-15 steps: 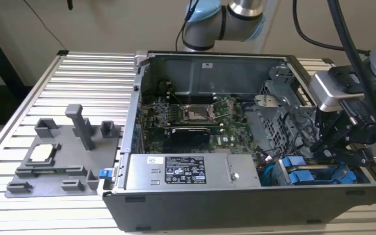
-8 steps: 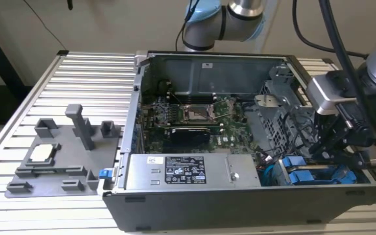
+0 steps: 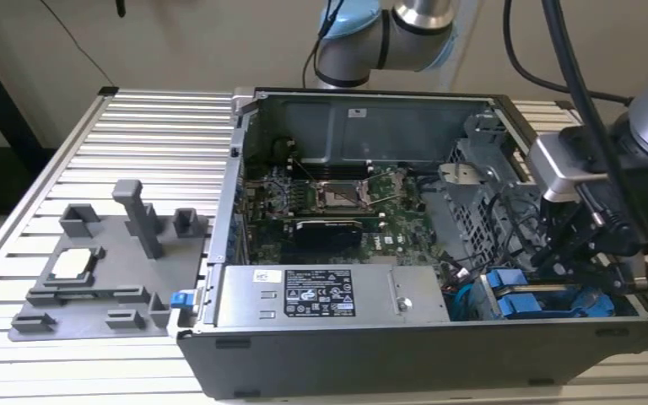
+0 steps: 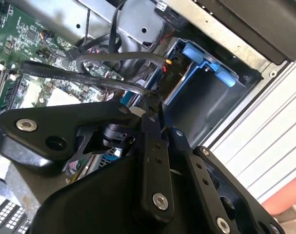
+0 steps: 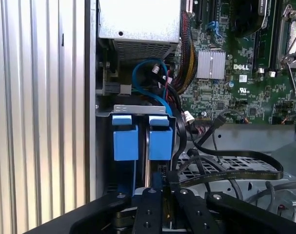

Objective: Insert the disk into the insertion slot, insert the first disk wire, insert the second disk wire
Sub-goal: 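Insert the second disk wire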

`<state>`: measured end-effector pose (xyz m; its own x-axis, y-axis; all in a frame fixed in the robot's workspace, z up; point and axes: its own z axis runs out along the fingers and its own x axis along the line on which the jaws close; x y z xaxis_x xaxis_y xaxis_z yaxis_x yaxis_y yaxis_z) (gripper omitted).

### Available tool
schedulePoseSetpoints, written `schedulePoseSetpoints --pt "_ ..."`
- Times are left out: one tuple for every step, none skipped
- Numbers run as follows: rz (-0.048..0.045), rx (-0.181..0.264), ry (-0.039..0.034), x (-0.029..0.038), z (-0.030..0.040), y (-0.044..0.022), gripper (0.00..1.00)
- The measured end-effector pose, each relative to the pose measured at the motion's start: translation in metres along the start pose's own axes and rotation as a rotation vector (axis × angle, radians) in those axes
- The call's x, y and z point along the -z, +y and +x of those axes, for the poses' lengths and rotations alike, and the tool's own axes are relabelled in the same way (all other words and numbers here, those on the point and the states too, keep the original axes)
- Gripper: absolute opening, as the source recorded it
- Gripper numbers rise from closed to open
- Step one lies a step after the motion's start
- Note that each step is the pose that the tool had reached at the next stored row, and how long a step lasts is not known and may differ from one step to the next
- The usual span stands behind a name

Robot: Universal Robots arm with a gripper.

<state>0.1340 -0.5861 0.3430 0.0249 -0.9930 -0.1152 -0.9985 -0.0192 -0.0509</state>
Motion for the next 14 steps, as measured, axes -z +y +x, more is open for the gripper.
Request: schedulePoseSetpoints --pt "0.0 0.0 -0.0007 -0.0003 0.0001 -0.0001 0.16" --pt "0.0001 0.0 -0.0022 -0.0007 0.0001 -0.0003 0.16" --pt "0.0001 -0.001 -0.0039 -0.001 0.0 -0.0006 0.16" --pt "0.0002 -0.001 -0.0054 -0.0012 -0.0001 -0.0009 0.16" --pt "0.0002 -0.001 -0.0062 -0.0013 -0.0002 -0.0012 0.16" --pt "0.0002 -0.001 -0.0069 -0.0014 -0.0003 -0.0013 0.16" --pt "0.0003 -0.001 -0.0075 -0.0019 -0.0003 -0.0014 0.16" --pt "0.0003 -0.001 -0.0074 -0.0022 -0.0003 -0.0014 0.16" --pt "0.0002 -0.001 -0.0071 -0.0025 -0.0003 -0.0015 0.16" --pt "0.0003 -0.002 -0.0069 -0.0029 -0.0003 -0.0016 0.16" --pt "0.0004 -0.002 -0.007 -0.0035 -0.0002 -0.0016 0.16" --pt "0.0004 -0.002 -0.0091 -0.0052 -0.0001 -0.0016 0.16" --pt "0.0004 -0.002 -0.0084 -0.0056 0.0 -0.0015 0.16" --pt "0.0004 -0.002 -0.0076 -0.0059 0.0 -0.0015 0.16"
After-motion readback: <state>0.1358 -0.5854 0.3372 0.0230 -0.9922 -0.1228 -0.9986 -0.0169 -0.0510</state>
